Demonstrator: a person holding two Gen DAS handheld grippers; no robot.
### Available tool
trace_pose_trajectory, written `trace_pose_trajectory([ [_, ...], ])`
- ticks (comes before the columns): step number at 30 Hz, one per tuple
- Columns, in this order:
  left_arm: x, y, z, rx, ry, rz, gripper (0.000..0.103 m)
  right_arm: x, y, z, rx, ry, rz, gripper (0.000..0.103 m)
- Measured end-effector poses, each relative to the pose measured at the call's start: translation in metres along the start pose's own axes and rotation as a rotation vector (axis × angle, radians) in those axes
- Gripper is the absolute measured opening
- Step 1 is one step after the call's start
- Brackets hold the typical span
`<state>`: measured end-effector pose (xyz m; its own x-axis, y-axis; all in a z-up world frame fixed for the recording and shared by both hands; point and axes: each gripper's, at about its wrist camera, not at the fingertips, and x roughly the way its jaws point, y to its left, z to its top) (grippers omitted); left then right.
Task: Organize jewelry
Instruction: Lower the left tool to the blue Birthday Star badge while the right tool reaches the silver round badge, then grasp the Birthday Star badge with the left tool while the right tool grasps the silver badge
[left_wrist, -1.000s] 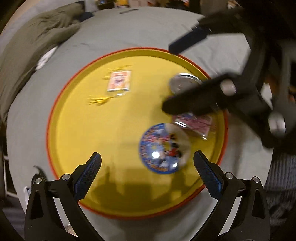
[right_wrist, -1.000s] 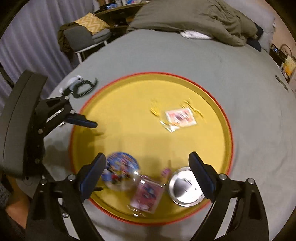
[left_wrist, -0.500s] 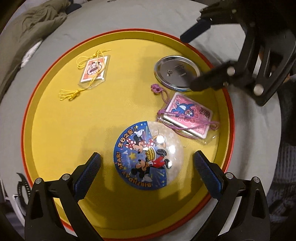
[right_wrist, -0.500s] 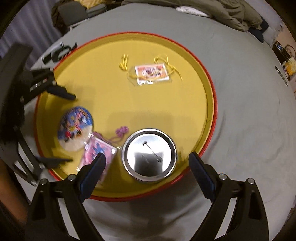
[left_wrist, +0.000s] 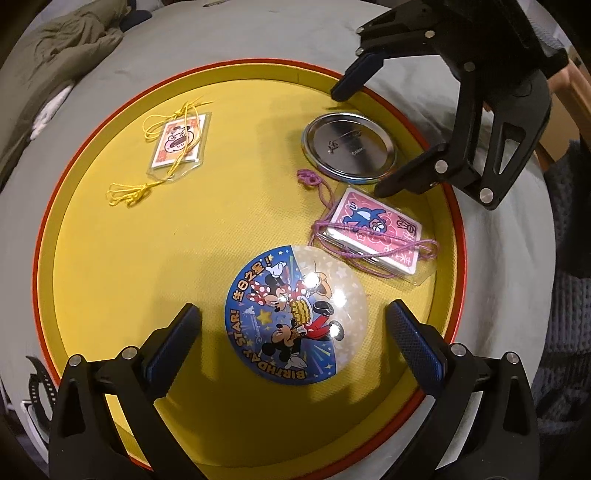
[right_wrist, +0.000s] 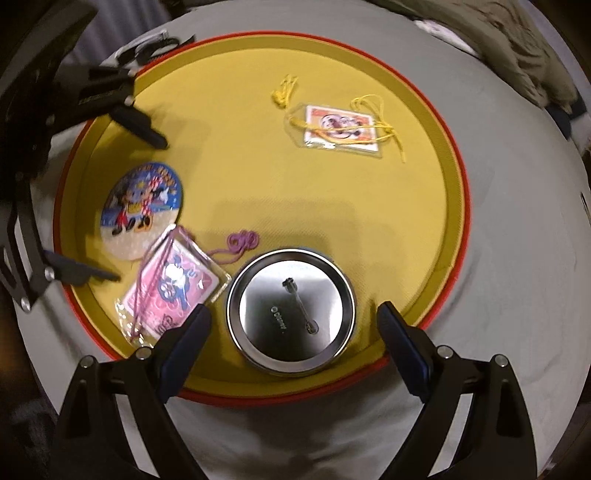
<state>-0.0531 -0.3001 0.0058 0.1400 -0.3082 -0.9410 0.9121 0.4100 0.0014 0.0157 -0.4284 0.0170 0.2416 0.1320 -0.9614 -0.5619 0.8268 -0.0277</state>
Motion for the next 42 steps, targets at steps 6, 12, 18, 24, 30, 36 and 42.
trace_pose_trajectory([
  [6,0.000,-0.002,0.002,0.021,-0.006,-0.005,0.098,0.004,-0.004,-0.001,-0.056,0.002,0.064,0.087],
  [12,-0.001,-0.003,0.003,0.027,-0.013,-0.005,0.098,0.004,-0.012,-0.006,-0.069,0.020,0.087,0.088],
  [18,-0.001,-0.002,0.002,0.030,-0.010,-0.008,0.098,0.004,-0.007,-0.003,-0.082,0.005,0.083,0.087],
  [24,0.000,-0.002,0.005,0.031,-0.013,-0.006,0.098,-0.001,0.000,-0.005,-0.090,-0.006,0.092,0.073],
  [30,0.001,-0.002,0.013,0.013,-0.017,0.007,0.098,-0.004,0.002,-0.007,-0.080,-0.020,0.082,0.070],
  [36,0.000,-0.001,0.019,0.009,-0.026,0.005,0.093,-0.012,0.006,-0.013,-0.073,-0.035,0.064,0.070],
  [42,-0.007,0.001,0.023,-0.002,-0.041,0.004,0.070,-0.013,0.006,-0.016,-0.054,-0.041,0.059,0.070],
])
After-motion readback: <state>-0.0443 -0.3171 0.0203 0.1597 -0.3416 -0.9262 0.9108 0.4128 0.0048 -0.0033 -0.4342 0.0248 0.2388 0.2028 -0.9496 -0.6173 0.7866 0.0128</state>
